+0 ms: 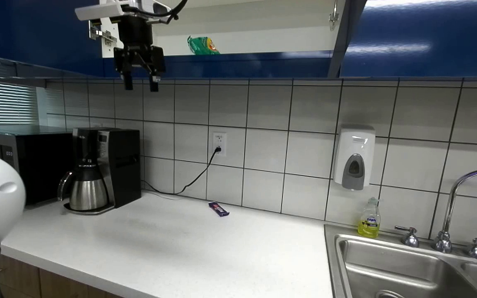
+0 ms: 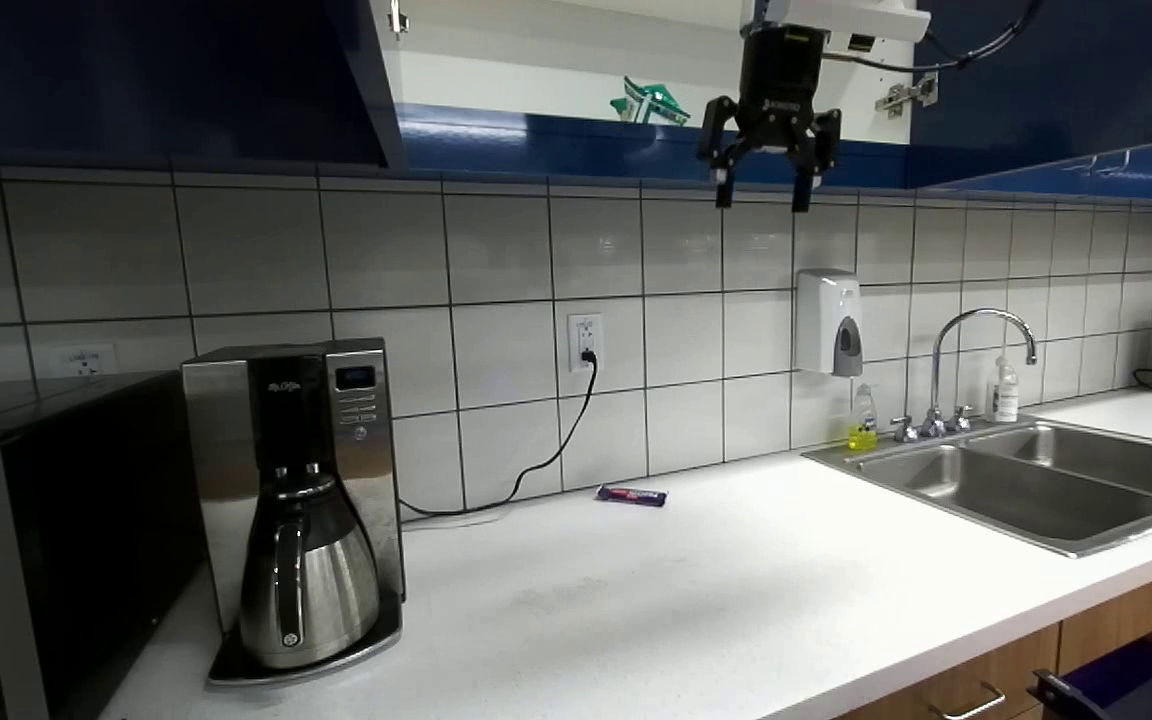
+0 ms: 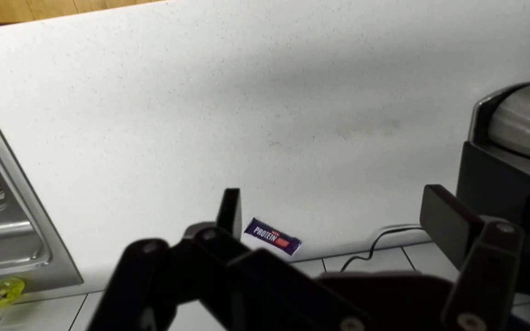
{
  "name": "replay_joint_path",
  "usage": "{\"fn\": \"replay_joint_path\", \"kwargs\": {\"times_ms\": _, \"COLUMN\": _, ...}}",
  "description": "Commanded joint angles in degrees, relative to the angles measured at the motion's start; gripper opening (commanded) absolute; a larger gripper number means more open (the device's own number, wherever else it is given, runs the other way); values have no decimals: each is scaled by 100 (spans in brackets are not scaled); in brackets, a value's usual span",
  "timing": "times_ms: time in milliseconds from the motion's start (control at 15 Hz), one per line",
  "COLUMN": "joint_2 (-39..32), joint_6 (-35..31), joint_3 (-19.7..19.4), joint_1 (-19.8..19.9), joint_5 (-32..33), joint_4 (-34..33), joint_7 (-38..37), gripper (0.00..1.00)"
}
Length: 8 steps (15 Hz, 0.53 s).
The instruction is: Put the green packet in the open upper cabinet.
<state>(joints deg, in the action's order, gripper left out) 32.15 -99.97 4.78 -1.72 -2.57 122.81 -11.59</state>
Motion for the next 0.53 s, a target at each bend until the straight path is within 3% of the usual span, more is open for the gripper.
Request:
{"fn": "replay_joint_path", "kwargs": {"times_ms": 0, "joint_2": 90, "joint_6": 20, "joint_3": -92, "joint_1": -101, "joint_5": -152, "joint_4": 509, "joint_7": 400, "gripper": 100}}
{"fn": "replay_joint_path", "kwargs": {"times_ms": 467, "joint_2": -218, "joint_6": 42, "joint_3": -90, "joint_1": -113, "joint_5": -144, "joint_4": 1123, "joint_7": 657, "gripper": 100}}
